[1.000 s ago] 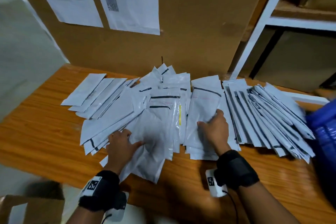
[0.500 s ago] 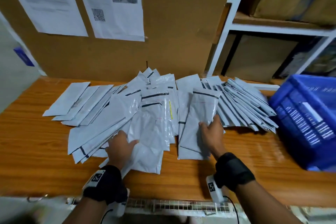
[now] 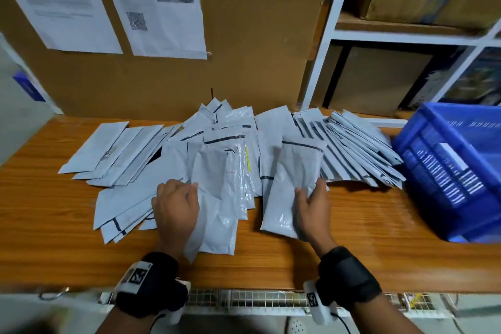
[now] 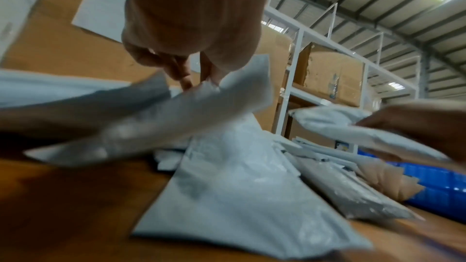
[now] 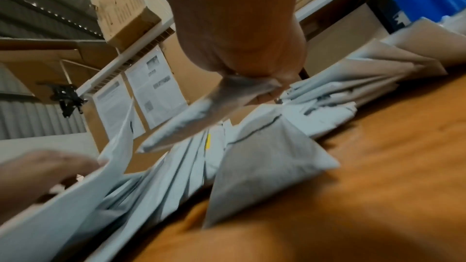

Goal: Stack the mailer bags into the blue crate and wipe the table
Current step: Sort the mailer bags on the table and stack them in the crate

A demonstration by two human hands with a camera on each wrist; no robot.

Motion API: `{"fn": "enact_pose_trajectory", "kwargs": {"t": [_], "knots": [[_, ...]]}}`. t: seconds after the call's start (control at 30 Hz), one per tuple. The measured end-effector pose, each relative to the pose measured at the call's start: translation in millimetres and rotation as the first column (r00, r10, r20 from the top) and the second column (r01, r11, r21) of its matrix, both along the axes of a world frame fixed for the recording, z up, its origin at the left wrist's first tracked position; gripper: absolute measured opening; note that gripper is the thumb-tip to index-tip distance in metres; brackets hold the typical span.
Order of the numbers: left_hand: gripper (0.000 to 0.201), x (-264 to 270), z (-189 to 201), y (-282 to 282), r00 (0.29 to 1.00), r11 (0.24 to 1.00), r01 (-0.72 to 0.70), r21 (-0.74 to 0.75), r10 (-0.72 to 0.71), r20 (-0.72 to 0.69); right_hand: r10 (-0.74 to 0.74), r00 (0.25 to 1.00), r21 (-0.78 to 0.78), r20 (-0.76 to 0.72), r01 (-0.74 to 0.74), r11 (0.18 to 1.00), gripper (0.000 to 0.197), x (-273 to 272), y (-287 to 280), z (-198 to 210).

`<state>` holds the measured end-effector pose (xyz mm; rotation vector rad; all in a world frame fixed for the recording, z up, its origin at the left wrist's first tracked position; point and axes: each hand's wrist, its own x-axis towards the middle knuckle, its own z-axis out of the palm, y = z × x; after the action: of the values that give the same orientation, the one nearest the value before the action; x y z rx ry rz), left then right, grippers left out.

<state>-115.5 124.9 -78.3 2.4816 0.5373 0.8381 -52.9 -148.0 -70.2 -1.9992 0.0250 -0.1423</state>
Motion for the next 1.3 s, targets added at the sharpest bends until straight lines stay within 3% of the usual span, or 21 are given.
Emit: {"fn": "enact_pose_trajectory", "kwargs": {"t": [0.1,0.2,0.33,0.47,0.57,0.7,0.87,1.13,1.3], "knots": [[0.018,2.4,12.9,-16.5,0.994,0.995,0.076,-0.060,-0.071,0.082,0.037,0.998,-0.084,-0.047,-0.041,0.996,0.012,-18.4,-4.7,-33.7],[0.021,11.7,3.1,-32.5,0.990,0.944,0.137,-0.301,-0.135,0.026,0.034,0.998,-0.102,-0.058,-0.040,0.994,0.014,-23.3,-11.8,-59.2],[0.026,14.9,-19.8,-48.7,0.979,0.732,0.091,-0.675,-0.191,-0.075,0.061,0.993,-0.043,-0.104,-0.066,0.997,0.018,-21.0,-19.1,-53.4],[0.018,14.1,-5.1,-86.4,0.976,0.728,0.159,-0.666,-0.217,-0.005,0.001,0.997,0.029,-0.076,0.001,1.000,0.021,-28.0,-45.9,-39.6],[0.021,19.0,9.0,-112.6,0.958,0.724,0.255,-0.641,-0.281,0.064,-0.037,0.996,0.108,-0.076,0.045,0.993,0.041,-35.5,-74.8,-20.7],[0.034,31.1,27.2,-155.7,0.896,0.657,0.411,-0.631,-0.420,0.147,-0.050,0.999,0.176,0.010,0.047,0.983,0.062,-44.2,-123.6,8.5],[0.052,38.8,56.2,-241.6,0.822,0.606,0.522,-0.600,-0.546,0.163,-0.115,0.980,0.191,0.160,0.084,0.978,0.061,-48.4,-205.8,40.2],[0.047,46.8,99.0,-417.8,0.759,0.545,0.593,-0.592,-0.624,0.185,-0.238,0.943,0.197,0.233,0.194,0.961,0.061,-58.6,-373.3,72.7],[0.045,59.6,109.0,-494.4,0.723,0.514,0.644,-0.567,-0.652,0.230,-0.315,0.920,0.206,0.233,0.270,0.940,0.062,-58.6,-453.9,80.5]]}}
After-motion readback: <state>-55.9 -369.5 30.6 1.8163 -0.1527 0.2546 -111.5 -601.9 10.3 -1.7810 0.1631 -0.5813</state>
